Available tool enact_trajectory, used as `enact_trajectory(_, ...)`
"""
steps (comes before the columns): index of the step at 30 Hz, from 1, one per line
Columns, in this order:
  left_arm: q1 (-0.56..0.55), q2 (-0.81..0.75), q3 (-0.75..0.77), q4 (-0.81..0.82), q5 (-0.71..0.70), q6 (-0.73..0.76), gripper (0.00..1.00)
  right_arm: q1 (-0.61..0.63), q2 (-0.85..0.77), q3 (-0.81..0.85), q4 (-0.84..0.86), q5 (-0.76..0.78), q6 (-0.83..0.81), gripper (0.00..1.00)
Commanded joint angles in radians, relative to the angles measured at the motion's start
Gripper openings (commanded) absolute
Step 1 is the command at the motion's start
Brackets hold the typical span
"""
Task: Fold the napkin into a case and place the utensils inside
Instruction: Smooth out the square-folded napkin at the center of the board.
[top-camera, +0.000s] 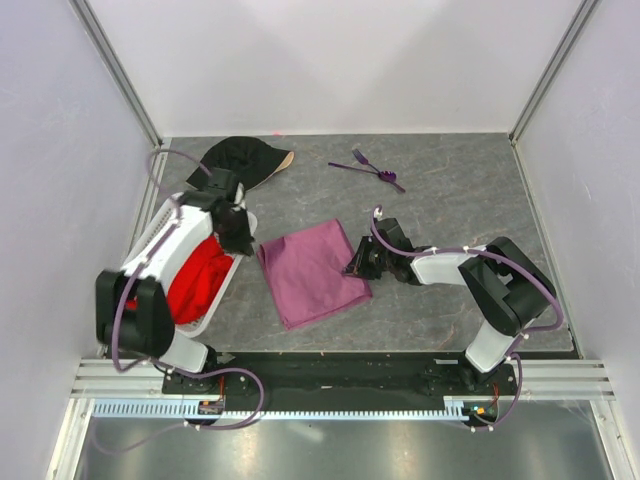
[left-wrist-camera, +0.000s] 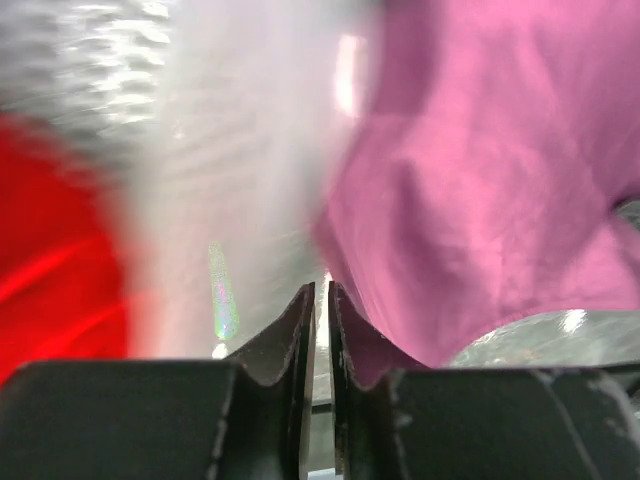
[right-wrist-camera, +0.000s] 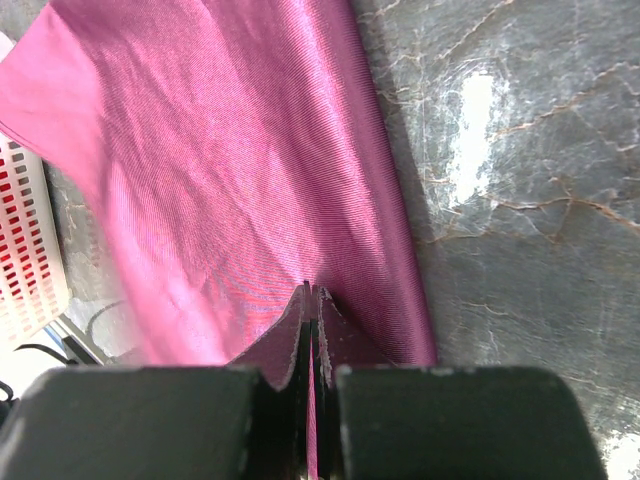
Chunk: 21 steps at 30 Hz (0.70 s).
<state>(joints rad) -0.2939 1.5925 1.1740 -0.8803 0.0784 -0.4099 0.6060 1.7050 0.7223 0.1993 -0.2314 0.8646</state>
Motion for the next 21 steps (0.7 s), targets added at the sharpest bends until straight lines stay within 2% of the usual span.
enact_trajectory(1,0.058,-0.132,-0.021,0.027,0.052,0.037,0.17,0.000,0.039,0.008,-0.032,0.007,-0.013,0.00)
enact_trajectory(4,0.023,-0.069,0.027,0.056,0.164,-0.003,0.17,0.001,0.051,0.012,-0.035,-0.002,-0.015,0.00)
enact_trajectory(12,-0.177,0.093,0.119,0.084,0.141,-0.041,0.16,-0.005,0.018,0.002,-0.081,0.049,-0.039,0.00)
enact_trajectory(16,-0.232,0.084,0.084,0.131,0.138,-0.070,0.16,-0.057,-0.007,0.003,-0.171,0.111,-0.119,0.00)
enact_trajectory(21,-0.237,0.044,0.039,0.162,0.164,-0.064,0.18,-0.092,-0.053,0.098,-0.331,0.195,-0.340,0.02)
